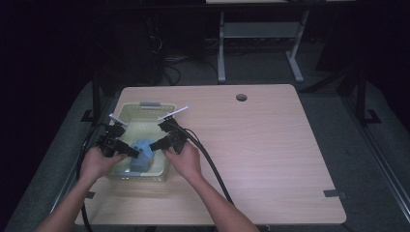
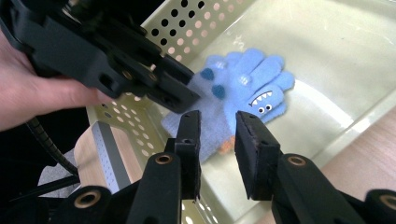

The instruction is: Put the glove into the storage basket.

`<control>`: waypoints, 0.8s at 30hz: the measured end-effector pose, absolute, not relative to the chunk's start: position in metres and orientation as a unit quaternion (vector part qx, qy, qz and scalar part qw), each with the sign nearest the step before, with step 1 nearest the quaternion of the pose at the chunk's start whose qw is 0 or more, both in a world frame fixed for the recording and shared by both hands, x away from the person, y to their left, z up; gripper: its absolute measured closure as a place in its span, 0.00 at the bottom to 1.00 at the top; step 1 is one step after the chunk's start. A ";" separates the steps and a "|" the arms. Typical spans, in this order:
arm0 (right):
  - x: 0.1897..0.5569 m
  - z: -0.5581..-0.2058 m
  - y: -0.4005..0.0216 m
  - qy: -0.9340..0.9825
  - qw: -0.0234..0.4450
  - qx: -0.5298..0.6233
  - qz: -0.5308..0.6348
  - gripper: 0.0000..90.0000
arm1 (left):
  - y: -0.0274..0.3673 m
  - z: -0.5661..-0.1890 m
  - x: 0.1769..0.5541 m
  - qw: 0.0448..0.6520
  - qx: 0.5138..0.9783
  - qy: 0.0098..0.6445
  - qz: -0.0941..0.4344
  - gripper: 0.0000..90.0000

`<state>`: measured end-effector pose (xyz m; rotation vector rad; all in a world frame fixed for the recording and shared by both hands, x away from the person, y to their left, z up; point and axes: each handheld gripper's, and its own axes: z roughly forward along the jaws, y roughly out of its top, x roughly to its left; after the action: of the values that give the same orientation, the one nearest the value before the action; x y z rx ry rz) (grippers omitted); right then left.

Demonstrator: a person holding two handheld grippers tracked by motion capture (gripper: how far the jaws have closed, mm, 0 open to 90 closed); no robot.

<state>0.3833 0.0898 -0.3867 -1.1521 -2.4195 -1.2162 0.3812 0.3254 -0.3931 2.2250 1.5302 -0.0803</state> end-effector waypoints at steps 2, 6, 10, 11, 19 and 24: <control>0.382 -0.385 0.088 -0.817 0.102 -0.395 -0.408 0.79 | 0.329 -0.389 0.380 0.224 0.798 0.559 -0.021 0.71; 0.382 -0.384 0.085 -0.816 0.099 -0.395 -0.411 0.79 | 0.331 -0.385 0.380 0.223 0.805 0.550 -0.013 0.78; 0.383 -0.383 0.083 -0.815 0.097 -0.393 -0.414 0.79 | 0.323 -0.392 0.383 0.212 0.808 0.549 -0.020 0.80; 0.383 -0.384 0.082 -0.817 0.094 -0.388 -0.417 0.78 | 0.321 -0.395 0.385 0.208 0.810 0.547 -0.022 0.80; 0.382 -0.382 0.081 -0.816 0.099 -0.390 -0.416 0.77 | 0.311 -0.410 0.396 0.154 0.824 0.544 -0.034 0.78; 0.383 -0.380 0.078 -0.818 0.097 -0.386 -0.416 0.76 | 0.311 -0.408 0.397 0.170 0.817 0.550 -0.033 0.76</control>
<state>0.3826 0.0780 -0.3800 -1.1440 -2.4217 -1.2307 0.3967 0.3113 -0.4078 2.3218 1.5633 -0.0931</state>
